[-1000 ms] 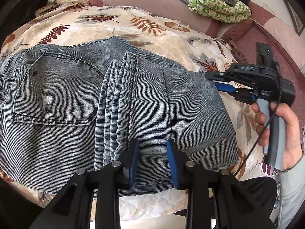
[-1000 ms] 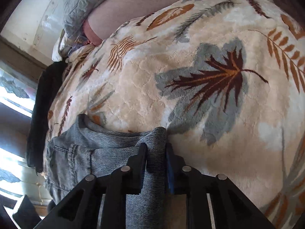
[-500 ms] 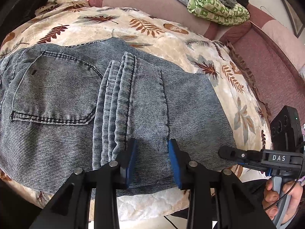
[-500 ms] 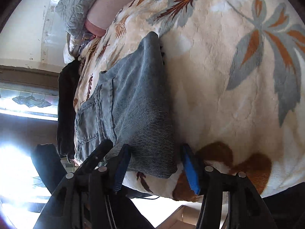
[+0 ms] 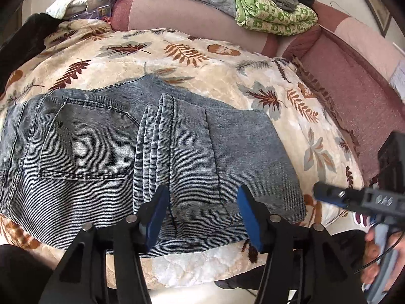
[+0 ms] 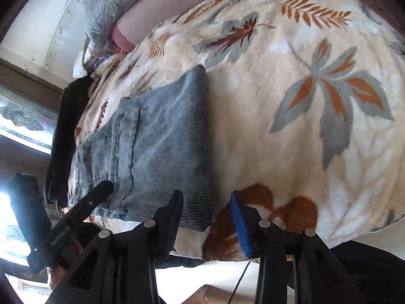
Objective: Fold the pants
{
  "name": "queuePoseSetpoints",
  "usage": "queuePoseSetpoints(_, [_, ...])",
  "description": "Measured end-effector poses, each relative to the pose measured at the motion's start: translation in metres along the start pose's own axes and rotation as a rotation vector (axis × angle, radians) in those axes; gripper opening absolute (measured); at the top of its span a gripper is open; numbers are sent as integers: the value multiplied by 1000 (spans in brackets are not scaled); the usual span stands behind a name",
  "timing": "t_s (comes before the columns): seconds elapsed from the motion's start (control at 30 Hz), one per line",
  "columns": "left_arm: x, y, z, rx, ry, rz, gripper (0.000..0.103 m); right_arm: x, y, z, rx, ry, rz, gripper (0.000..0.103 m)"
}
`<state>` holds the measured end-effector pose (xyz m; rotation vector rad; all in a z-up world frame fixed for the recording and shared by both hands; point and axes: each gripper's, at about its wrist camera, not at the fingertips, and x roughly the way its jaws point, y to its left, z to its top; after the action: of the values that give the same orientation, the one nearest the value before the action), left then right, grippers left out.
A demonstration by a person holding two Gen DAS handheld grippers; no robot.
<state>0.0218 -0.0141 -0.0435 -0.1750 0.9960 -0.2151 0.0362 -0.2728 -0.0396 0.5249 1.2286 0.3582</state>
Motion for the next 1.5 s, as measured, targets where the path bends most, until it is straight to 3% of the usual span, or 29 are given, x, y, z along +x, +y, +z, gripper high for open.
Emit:
queuePoseSetpoints(0.07, [13, 4, -3, 9, 37, 32, 60, -11, 4, 5, 17, -21, 116, 44])
queuePoseSetpoints(0.13, [15, 2, -4, 36, 23, 55, 60, -1, 5, 6, 68, 18, 258, 46])
queuePoseSetpoints(0.17, [15, 1, -4, 40, 26, 60, 61, 9, 3, 6, 90, 41, 284, 46])
queuePoseSetpoints(0.27, [15, 2, -4, 46, 29, 54, 61, 50, -16, -3, 186, 150, 228, 45])
queuePoseSetpoints(0.47, [15, 1, -7, 60, 8, 47, 65, 26, 18, 22, 104, 57, 254, 48])
queuePoseSetpoints(0.53, [16, -1, -8, 70, 3, 52, 67, 29, 24, 37, 98, 37, 269, 63])
queuePoseSetpoints(0.57, [16, -2, -9, 74, 1, 55, 67, 35, 26, 43, 91, 33, 260, 64])
queuePoseSetpoints(0.67, [16, 0, -9, 68, -2, 46, 67, 72, 9, 54, 128, 105, 186, 64])
queuePoseSetpoints(0.7, [16, 1, -9, 66, -2, 42, 67, 80, 1, 53, 159, 117, 197, 62])
queuePoseSetpoints(0.83, [15, 2, -8, 60, -13, 31, 68, 61, 5, 52, 137, 68, 225, 62])
queuePoseSetpoints(0.93, [0, 12, -8, -8, -59, -16, 68, 37, 16, 41, 70, -8, 273, 62])
queuePoseSetpoints(1.1, [-52, 50, -15, -133, -242, -38, 68, 15, 8, 14, -5, -181, 261, 68])
queuePoseSetpoints(1.17, [-66, 75, -16, -230, -272, -49, 68, 19, 2, 14, 62, -165, 338, 69])
queuePoseSetpoints(1.2, [-71, 90, -18, -289, -284, -55, 68, 18, 4, 15, 38, -168, 365, 69])
queuePoseSetpoints(1.33, [-89, 144, -26, -483, -306, -23, 68, 27, 19, 15, -21, -132, 397, 69])
queuePoseSetpoints(1.5, [-98, 179, -38, -611, -300, 41, 68, 33, 23, 14, -29, -104, 426, 69])
